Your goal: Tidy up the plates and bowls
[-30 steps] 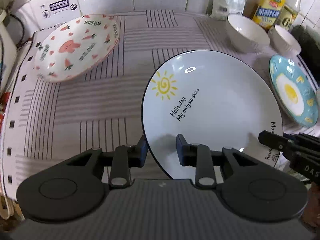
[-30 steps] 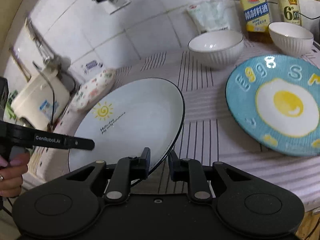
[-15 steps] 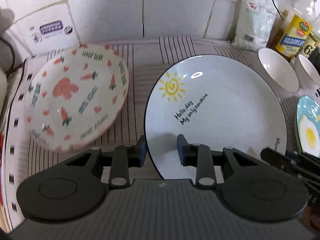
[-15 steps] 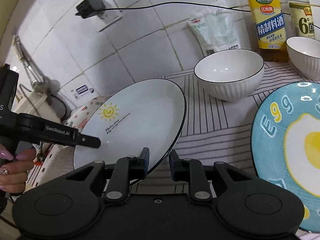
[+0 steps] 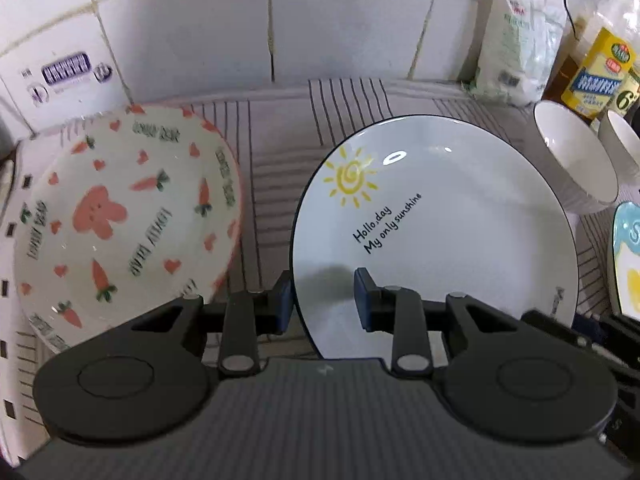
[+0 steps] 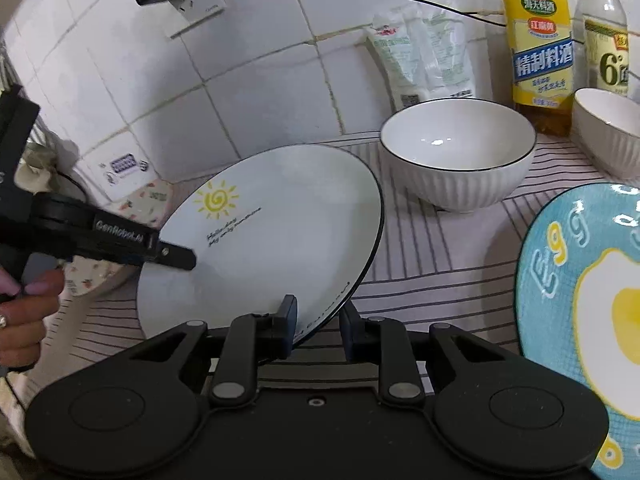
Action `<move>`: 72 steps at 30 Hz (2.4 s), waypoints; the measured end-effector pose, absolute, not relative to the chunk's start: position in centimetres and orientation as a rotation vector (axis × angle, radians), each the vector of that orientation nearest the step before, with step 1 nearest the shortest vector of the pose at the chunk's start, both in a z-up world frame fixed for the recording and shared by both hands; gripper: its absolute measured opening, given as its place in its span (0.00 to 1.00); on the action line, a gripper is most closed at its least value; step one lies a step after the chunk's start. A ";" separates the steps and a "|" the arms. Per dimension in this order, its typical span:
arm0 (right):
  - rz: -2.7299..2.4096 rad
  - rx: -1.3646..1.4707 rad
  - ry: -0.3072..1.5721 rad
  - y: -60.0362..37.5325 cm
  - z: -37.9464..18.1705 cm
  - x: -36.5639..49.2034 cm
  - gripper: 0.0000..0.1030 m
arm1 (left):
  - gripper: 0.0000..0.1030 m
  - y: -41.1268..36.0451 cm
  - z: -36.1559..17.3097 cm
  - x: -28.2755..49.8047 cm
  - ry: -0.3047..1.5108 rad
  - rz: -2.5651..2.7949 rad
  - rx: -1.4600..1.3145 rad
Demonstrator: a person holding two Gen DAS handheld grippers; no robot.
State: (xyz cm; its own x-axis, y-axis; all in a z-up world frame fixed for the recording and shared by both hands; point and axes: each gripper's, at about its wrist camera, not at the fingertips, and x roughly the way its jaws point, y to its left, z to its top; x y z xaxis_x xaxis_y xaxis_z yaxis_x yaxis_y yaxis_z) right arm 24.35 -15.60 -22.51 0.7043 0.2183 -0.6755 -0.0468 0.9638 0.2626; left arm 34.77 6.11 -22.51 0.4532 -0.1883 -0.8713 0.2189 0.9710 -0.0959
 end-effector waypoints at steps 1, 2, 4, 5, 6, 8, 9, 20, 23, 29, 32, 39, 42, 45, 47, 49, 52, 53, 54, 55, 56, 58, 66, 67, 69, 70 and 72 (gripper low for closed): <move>0.139 0.238 0.784 -15.6 -22.5 24.5 0.28 | 0.28 6.0 -22.5 34.5 1.057 -0.250 0.032; 0.123 0.241 0.793 -15.6 -22.5 24.6 0.28 | 0.28 5.8 -22.5 34.3 1.051 -0.252 0.052; 0.099 0.232 0.793 -15.4 -22.4 24.7 0.28 | 0.29 5.6 -22.5 34.1 1.040 -0.249 0.054; 0.088 0.232 0.800 -15.2 -22.4 24.7 0.31 | 0.30 5.7 -22.5 34.0 1.039 -0.248 0.044; 0.063 0.230 0.801 -15.0 -22.1 24.5 0.31 | 0.31 5.7 -22.5 33.9 1.064 -0.244 0.037; 0.038 0.228 0.795 -14.6 -21.4 23.8 0.36 | 0.36 5.7 -22.1 33.5 1.072 -0.240 0.031; 0.039 0.231 0.792 -14.5 -20.9 23.2 0.38 | 0.38 5.7 -21.8 33.2 1.071 -0.243 0.024; 0.058 0.213 0.714 -16.0 -15.6 16.8 0.52 | 0.48 5.7 -17.5 28.4 1.024 -0.280 -0.016; 0.011 0.194 0.696 -17.0 -14.8 15.2 0.53 | 0.49 5.2 -16.3 27.1 0.995 -0.312 -0.008; -0.078 0.227 0.654 -20.1 -14.0 12.3 0.53 | 0.49 3.0 -14.6 24.7 0.942 -0.376 0.025; -0.121 0.224 0.630 -21.2 -14.1 11.0 0.53 | 0.50 1.6 -14.2 23.7 0.932 -0.426 0.034; -0.215 0.197 0.601 -23.6 -16.8 8.8 0.55 | 0.59 -2.7 -14.7 22.0 0.915 -0.540 0.027; -0.252 0.181 0.613 -24.9 -17.7 9.2 0.56 | 0.62 -4.3 -15.4 21.9 0.924 -0.570 -0.004; -0.317 0.187 0.620 -26.1 -18.5 9.5 0.56 | 0.63 -6.2 -16.3 21.9 0.931 -0.601 0.004; -0.350 0.210 0.617 -26.9 -19.1 9.3 0.56 | 0.63 -7.6 -17.2 22.0 0.938 -0.617 0.022; -0.381 0.234 0.616 -27.6 -19.6 9.3 0.56 | 0.64 -8.8 -17.9 22.2 0.944 -0.632 0.027; -0.400 0.269 0.623 -28.7 -20.4 9.4 0.56 | 0.65 -10.4 -19.3 22.8 0.954 -0.636 0.038; -0.407 0.286 0.623 -29.2 -20.8 9.6 0.56 | 0.65 -11.0 -19.8 23.0 0.954 -0.638 0.036; -0.412 0.300 0.622 -29.4 -21.0 9.5 0.56 | 0.65 -11.4 -20.1 23.1 0.957 -0.637 0.033; -0.418 0.315 0.617 -29.7 -21.3 9.6 0.56 | 0.65 -11.8 -20.5 23.4 0.964 -0.635 0.033; -0.422 0.332 0.613 -30.0 -21.6 9.7 0.55 | 0.65 -12.1 -20.9 23.6 0.973 -0.637 0.030; -0.433 0.368 0.602 -30.6 -22.0 10.0 0.55 | 0.65 -12.8 -21.8 24.2 0.997 -0.627 0.019; -0.443 0.426 0.561 -31.9 -23.0 11.1 0.55 | 0.58 -14.7 -23.1 26.0 1.014 -0.617 0.013; -0.442 0.432 0.560 -32.0 -23.1 11.2 0.54 | 0.54 -14.9 -23.2 26.1 1.017 -0.620 0.019; -0.432 0.432 0.558 -32.1 -23.1 11.4 0.51 | 0.40 -15.0 -23.2 26.2 1.004 -0.634 0.031; -0.426 0.425 0.556 -32.0 -23.1 11.5 0.48 | 0.35 -15.0 -23.3 26.3 1.009 -0.644 0.033; -0.432 0.413 0.561 -31.9 -23.3 11.7 0.46 | 0.28 -14.9 -23.3 26.4 1.012 -0.645 0.028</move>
